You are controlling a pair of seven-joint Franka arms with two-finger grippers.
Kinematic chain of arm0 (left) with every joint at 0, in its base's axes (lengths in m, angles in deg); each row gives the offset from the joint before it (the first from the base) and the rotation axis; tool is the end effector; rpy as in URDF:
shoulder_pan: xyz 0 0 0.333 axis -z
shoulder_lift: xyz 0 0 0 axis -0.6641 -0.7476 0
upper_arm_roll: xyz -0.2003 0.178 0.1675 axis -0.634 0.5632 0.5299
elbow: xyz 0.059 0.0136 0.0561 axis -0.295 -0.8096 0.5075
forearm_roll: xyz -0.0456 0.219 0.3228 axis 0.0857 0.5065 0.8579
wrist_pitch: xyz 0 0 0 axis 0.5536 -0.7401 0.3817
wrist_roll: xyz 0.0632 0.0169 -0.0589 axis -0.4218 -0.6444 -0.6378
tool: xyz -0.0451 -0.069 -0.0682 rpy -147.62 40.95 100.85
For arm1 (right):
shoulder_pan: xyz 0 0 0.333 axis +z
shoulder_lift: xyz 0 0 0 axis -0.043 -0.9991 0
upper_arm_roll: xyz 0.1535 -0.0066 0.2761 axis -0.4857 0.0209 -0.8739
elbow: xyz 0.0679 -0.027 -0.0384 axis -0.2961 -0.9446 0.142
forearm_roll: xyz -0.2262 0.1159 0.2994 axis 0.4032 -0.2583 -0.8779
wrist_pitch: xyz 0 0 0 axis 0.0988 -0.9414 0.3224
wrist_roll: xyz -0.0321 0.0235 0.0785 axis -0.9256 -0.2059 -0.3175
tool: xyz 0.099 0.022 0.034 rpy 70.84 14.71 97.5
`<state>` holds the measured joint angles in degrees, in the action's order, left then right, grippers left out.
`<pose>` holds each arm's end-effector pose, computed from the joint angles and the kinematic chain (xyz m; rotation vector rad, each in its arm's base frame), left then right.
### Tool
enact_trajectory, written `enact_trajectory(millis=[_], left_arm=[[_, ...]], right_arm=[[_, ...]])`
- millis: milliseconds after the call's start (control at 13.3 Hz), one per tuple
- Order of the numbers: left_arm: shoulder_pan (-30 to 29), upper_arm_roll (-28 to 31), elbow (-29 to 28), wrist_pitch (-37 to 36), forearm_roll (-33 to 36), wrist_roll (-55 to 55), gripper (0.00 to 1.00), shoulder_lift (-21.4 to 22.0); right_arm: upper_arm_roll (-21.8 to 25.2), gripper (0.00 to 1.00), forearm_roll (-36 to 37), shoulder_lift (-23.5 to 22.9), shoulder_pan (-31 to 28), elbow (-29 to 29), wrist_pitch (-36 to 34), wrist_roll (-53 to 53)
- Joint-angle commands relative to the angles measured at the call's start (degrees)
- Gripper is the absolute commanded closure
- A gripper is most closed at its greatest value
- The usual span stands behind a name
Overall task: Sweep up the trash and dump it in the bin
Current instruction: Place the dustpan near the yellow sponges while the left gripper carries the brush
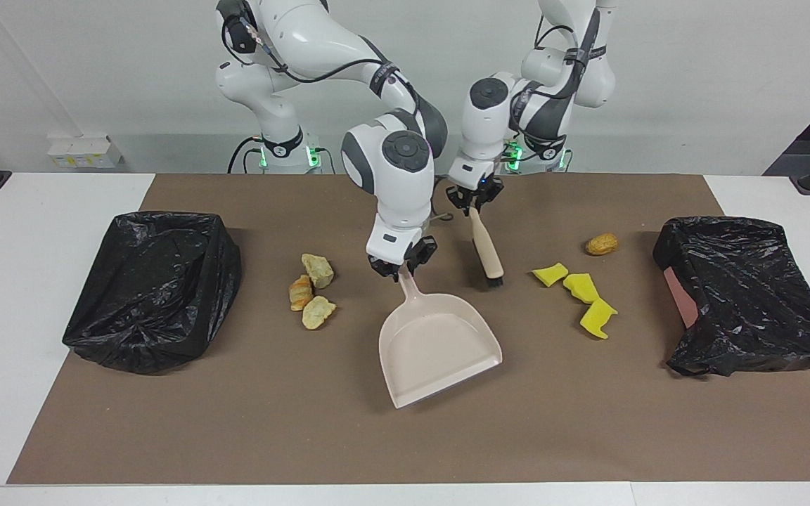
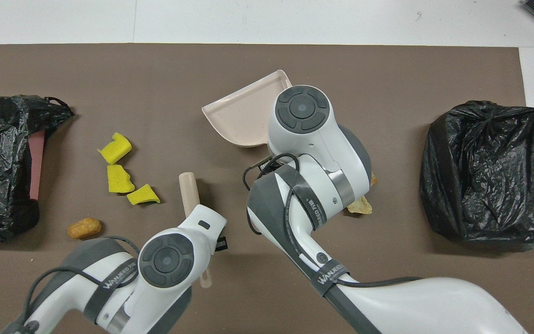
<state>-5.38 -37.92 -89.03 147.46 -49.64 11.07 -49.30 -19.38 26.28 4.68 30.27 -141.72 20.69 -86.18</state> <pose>0.3740 -0.2848 0.3793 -3.0580 -0.3261 0.0559 0.5886 0.3362 0.4185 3.0226 0.8067 -0.0582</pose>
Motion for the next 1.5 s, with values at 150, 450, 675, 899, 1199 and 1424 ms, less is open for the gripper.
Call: enact_trajectory(millis=[150,450,675,899,1199,1424], left_arm=[[-10.8,-0.5,4.5,-12.4,3.8,0.7,1.00,4.5],[-19.3,-0.6,2.9,-20.0,4.6,-0.1,1.00,6.3],[-23.4,-0.7,-5.9,-21.2,8.8,-1.4,1.00,14.0],[-26.6,-0.5,-16.7,-17.7,9.0,-1.6,1.00,23.4],[-26.3,-0.4,-20.1,-9.9,7.6,-1.2,1.00,23.9],[-25.3,-0.4,-19.5,-0.3,4.1,-0.6,1.00,16.2]], right_arm=[[-0.3,1.00,-0.4,4.0,-5.0,-6.2,-2.0,37.1],[-0.3,1.00,0.5,5.0,-7.3,-8.8,-0.4,54.6],[-0.2,1.00,2.4,4.7,-7.1,-9.0,-0.2,59.1],[-0.3,1.00,8.6,4.7,-5.6,-9.6,-0.7,59.9],[-0.2,1.00,11.7,4.8,-3.9,-11.9,1.1,58.0],[-0.3,1.00,14.3,6.2,-3.5,-15.5,3.3,57.8]])
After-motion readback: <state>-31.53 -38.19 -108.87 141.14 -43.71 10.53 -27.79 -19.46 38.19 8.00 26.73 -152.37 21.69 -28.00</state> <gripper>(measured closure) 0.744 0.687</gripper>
